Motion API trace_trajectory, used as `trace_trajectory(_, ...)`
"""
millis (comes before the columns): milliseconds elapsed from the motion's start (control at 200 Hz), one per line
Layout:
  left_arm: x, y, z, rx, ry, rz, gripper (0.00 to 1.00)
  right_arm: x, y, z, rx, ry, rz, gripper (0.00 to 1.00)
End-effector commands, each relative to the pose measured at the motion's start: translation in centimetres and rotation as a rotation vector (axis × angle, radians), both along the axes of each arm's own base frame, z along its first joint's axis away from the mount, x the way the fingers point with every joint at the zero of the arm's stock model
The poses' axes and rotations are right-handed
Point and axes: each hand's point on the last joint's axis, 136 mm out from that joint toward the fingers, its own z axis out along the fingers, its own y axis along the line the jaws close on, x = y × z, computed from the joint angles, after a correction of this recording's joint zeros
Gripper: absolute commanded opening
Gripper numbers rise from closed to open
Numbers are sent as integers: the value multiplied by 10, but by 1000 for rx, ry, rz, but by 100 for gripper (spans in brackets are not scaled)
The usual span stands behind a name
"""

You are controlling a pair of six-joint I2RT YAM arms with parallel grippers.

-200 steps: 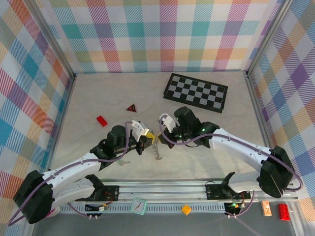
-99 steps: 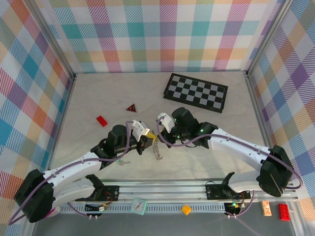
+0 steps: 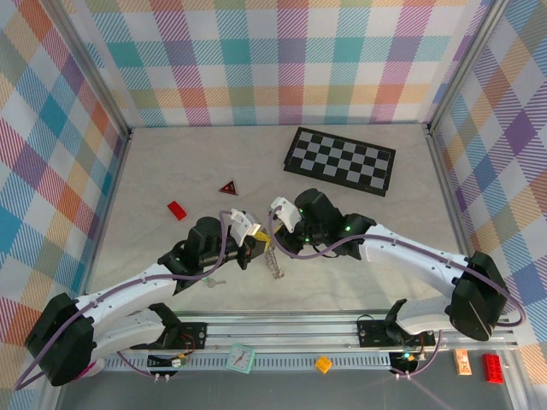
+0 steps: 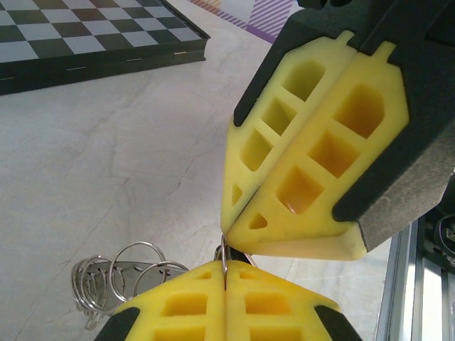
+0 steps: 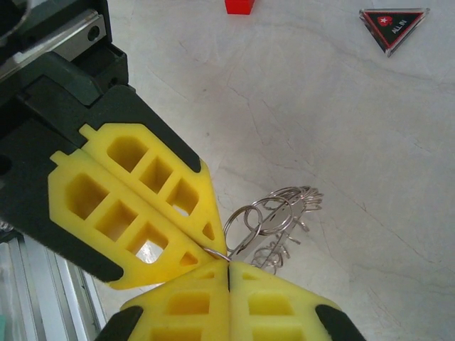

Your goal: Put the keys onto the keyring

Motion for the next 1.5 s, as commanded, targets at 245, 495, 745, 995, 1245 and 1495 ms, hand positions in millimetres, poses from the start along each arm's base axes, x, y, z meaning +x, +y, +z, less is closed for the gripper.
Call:
trace_trajectory(245,-2,-10,25,-60,-34,-33,0,7,8,18,31,-79,-5,0)
trace_trajectory(495,-3,-10,24,-60,-30,-37,0,21,2,17,12,-110,-96,0)
trace_trajectory(745,-2,-9,23,-53,-33,-31,0,29,-8,13,3,-99,-192,0)
trace_trajectory(995,-2,-4,31,-66,-107,-17,0,22,-8,2,4,-11,-209,0)
trace_trajectory(1245,-1,3,44,-91,-202,9,0,9,-3,-7,-9,56,-150,0)
trace_trajectory(1495,-2,5,50,-121,-244,15,0,6,-6,-7,-14,88,-133,14)
